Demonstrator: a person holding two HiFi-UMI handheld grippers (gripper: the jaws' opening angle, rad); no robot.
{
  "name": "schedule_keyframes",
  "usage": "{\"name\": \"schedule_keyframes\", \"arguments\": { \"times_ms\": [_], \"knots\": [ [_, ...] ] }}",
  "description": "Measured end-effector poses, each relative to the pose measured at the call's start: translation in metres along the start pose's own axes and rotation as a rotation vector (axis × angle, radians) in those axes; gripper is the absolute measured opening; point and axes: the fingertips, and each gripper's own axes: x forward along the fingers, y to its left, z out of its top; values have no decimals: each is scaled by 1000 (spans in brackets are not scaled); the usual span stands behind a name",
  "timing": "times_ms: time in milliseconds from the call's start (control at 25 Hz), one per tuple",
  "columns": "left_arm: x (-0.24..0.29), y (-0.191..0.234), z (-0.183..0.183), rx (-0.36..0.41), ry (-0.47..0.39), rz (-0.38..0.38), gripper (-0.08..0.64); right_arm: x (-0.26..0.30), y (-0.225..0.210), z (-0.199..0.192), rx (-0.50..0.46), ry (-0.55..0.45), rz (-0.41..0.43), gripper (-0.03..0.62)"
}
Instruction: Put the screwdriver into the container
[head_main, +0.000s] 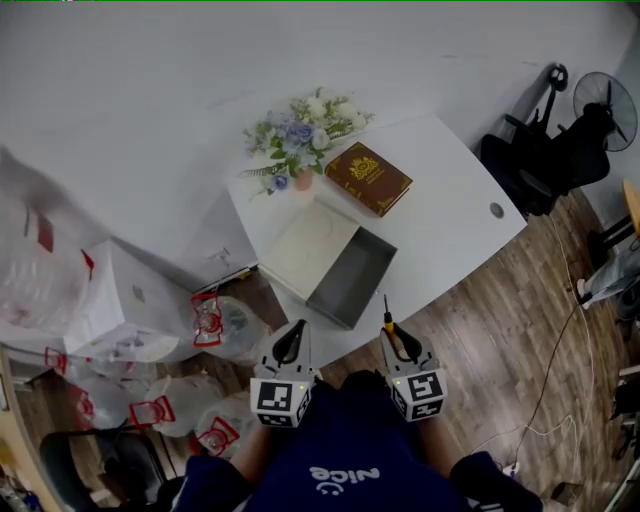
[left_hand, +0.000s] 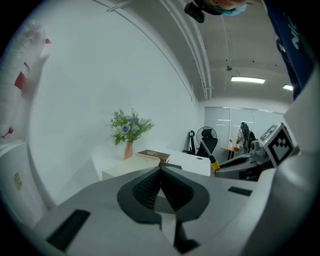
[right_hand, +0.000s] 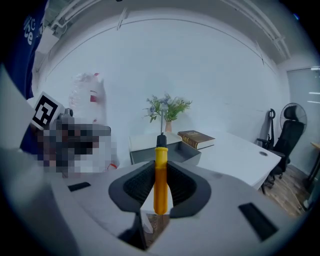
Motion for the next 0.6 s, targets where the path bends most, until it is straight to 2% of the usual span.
{"name": "schedule_keyframes", "arguments": {
  "times_ms": [120,400,600],
  "knots": [
    [2,7,1,-12,7,11,17,10,-6,10,-74,6,17,91],
    [7,25,-1,-58,14,105,17,37,-19,27,-272,48,148,91],
    [10,31,6,-79,1,187,17,58,-25,36,-514,90,286,91]
  ]
}}
